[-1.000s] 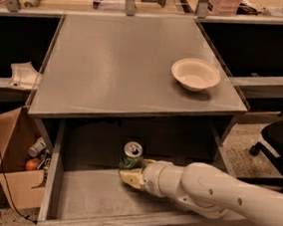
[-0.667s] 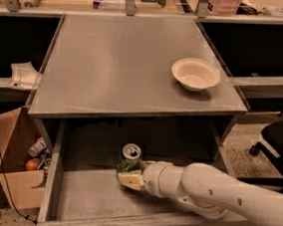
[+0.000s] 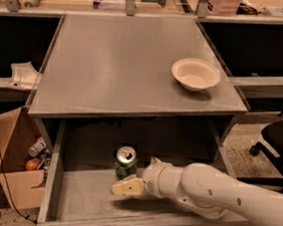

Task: Place green can into top drawer

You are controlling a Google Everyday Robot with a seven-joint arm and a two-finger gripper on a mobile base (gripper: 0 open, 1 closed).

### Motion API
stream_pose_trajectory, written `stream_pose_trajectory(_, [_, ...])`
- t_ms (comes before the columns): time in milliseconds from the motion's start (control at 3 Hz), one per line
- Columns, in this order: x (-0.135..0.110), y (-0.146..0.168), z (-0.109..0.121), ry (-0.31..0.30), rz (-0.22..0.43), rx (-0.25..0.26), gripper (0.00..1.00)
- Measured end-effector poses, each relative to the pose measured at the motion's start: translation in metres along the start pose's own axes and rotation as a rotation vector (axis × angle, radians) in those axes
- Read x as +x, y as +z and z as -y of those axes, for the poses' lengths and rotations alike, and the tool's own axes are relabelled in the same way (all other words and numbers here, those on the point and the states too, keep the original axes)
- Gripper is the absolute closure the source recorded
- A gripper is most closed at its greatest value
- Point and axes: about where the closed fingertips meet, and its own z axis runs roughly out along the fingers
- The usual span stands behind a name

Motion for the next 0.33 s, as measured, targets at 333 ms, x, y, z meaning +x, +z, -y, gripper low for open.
stream_pose_trajectory(333, [0.0000, 0.0000, 0.0000, 0.000, 0.000, 0.000, 0.00])
